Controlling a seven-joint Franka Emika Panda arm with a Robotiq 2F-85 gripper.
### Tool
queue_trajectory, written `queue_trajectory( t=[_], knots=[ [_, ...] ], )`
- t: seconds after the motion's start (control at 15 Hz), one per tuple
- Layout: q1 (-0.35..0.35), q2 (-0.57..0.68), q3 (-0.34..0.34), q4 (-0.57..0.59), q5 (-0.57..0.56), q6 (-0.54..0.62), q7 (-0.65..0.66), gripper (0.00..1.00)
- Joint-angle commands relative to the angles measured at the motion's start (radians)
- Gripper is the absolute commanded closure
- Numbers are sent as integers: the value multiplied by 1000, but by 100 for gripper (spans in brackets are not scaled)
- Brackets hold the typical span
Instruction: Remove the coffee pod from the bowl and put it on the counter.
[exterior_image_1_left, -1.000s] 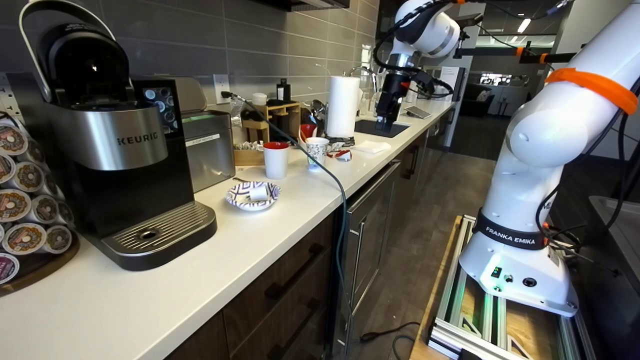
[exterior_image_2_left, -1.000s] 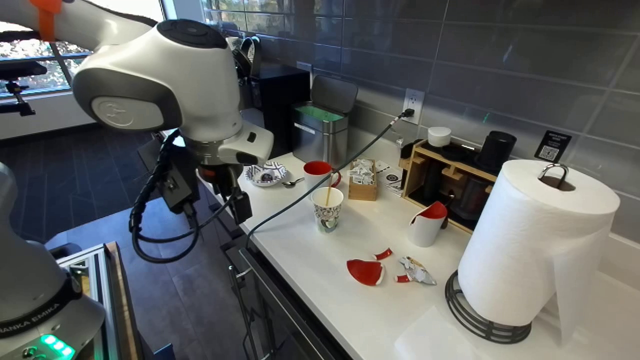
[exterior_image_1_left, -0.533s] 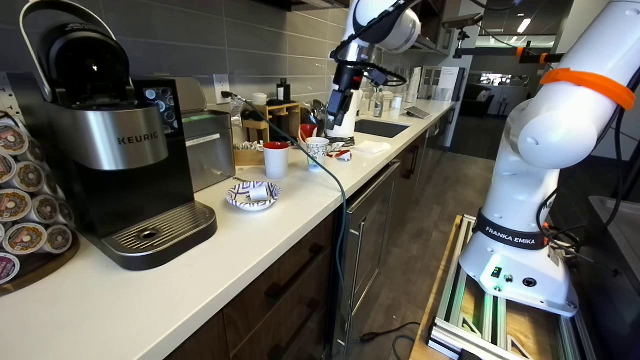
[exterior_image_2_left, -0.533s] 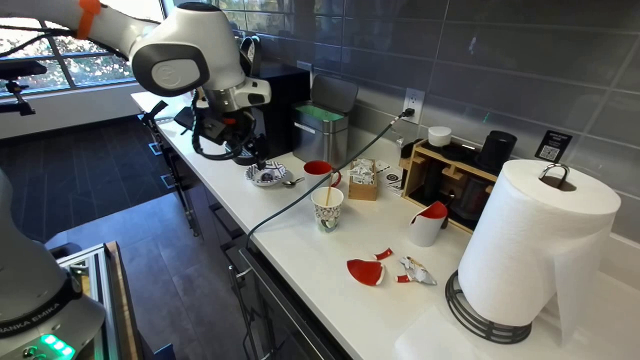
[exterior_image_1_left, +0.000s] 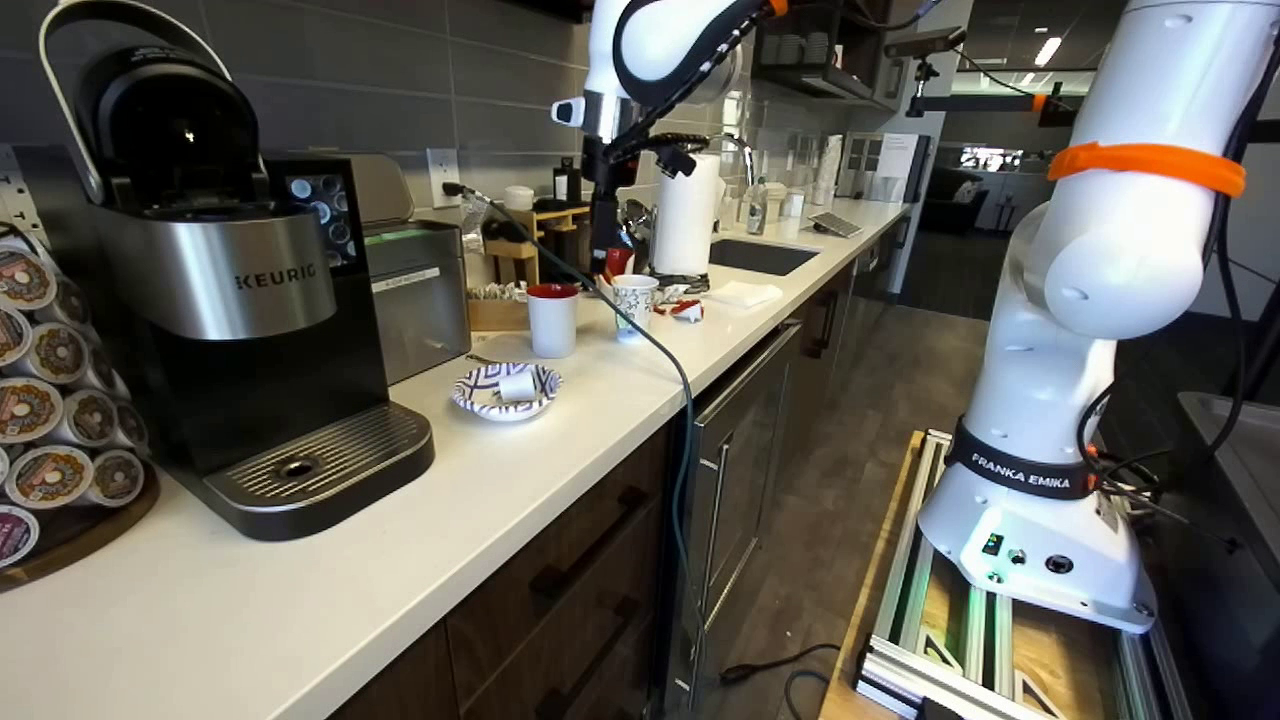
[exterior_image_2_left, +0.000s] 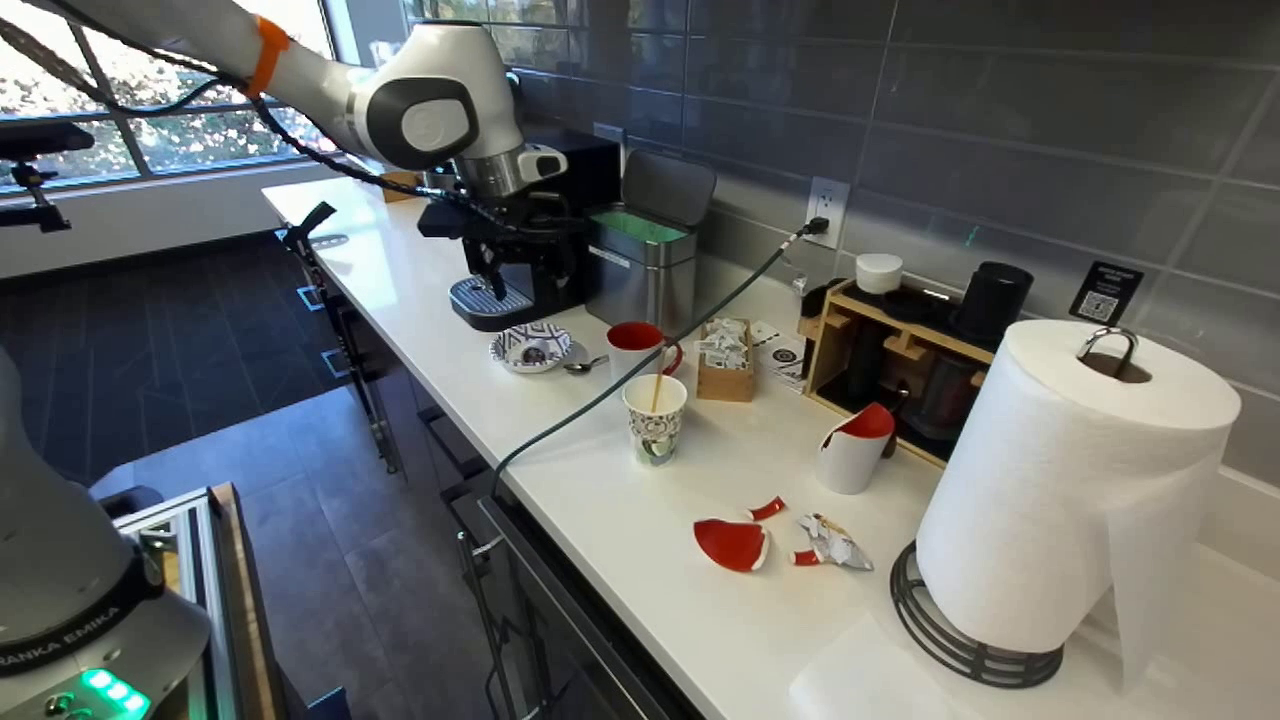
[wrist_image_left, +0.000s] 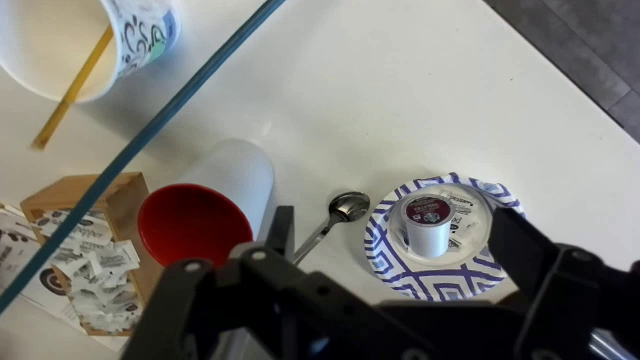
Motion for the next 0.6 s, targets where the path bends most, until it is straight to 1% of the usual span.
queue_trajectory(
  t=[0.0, 0.4, 0.47, 0.53],
  knots=[
    [-5, 19, 17, 19, -6, -3, -27, 0],
    [-9, 30, 21, 30, -6, -3, -28, 0],
    [-1, 56, 29, 36, -3, 12, -29, 0],
    [9, 74, 36, 30, 27, 46, -45, 0]
  ],
)
